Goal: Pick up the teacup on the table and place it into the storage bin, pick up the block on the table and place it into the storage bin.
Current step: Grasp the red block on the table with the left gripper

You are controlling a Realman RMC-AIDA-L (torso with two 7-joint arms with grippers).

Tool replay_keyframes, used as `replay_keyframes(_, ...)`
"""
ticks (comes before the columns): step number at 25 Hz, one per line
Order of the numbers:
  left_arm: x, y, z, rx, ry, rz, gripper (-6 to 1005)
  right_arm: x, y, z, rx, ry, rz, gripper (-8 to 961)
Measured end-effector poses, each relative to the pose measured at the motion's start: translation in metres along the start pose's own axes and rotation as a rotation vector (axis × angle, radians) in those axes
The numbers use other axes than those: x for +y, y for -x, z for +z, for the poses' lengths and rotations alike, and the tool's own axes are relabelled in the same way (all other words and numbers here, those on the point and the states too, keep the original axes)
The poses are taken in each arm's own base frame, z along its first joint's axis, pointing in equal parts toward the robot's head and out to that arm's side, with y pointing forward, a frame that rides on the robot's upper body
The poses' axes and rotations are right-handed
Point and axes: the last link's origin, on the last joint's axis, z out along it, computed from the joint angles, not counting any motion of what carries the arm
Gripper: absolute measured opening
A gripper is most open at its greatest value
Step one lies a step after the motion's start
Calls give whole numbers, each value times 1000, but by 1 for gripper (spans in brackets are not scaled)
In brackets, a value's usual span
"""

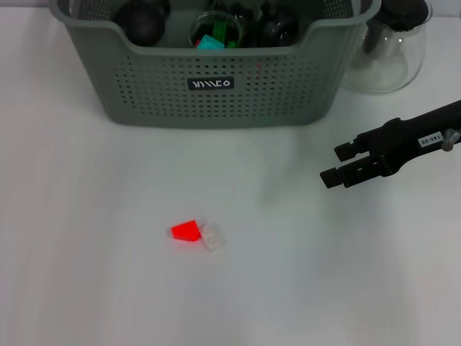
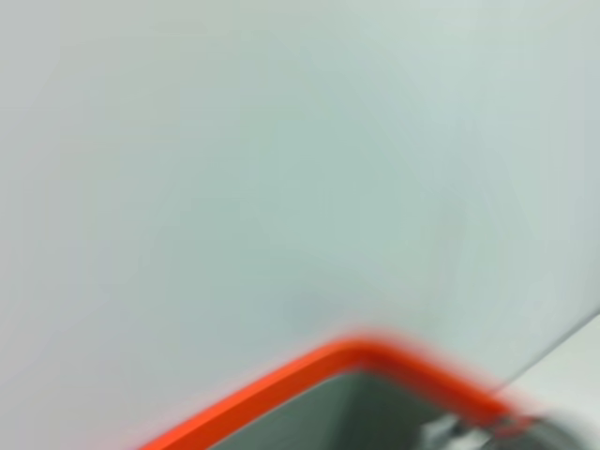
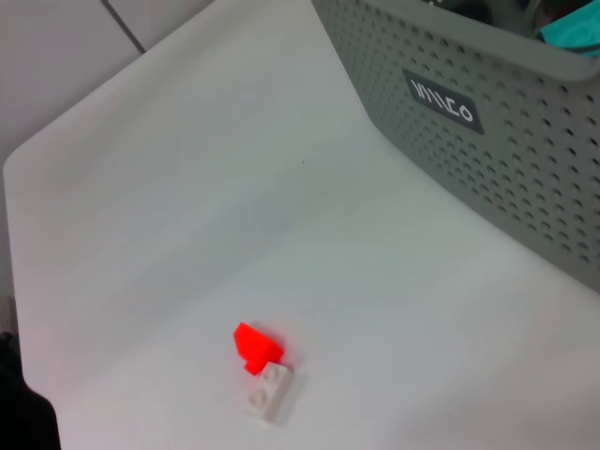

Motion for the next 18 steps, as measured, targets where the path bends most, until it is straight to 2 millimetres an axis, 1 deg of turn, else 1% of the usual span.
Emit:
replay_keyframes(1, 4, -1, -10, 32, 30, 17, 910, 0, 0, 0, -1, -1, -1, 815)
replay_keyframes(2, 4, -1, -10, 32, 30, 17, 910, 0, 1, 1, -2, -1, -1, 815)
replay_keyframes(3, 17, 8, -36, 69, 142, 98, 910, 0, 1, 1, -2, 0, -2, 815)
replay_keyframes(5, 26, 17, -48, 59, 198, 150, 910, 0, 1, 1, -2, 0, 0, 815)
replay_keyframes(7, 38, 34, -61, -3, 276, 208, 910, 0, 1, 1, -3, 0, 4, 815)
replay_keyframes(9, 46, 48, -67, -75, 345, 241, 911, 0, 0, 1, -6, 0, 10, 816)
replay_keyframes(11, 51, 63, -72, -155, 408, 259, 911, -1, -1, 1, -8, 0, 18, 816)
replay_keyframes(13, 54, 79, -71, -253, 457, 260, 911, -1, -2, 2, -11, -2, 25, 816)
replay_keyframes(15, 56, 92, -67, -354, 476, 260, 911, -1, -4, 5, -13, -2, 35, 816)
replay_keyframes(18, 62, 114, -56, -550, 469, 296, 911, -1, -6, 8, -14, 1, 47, 816)
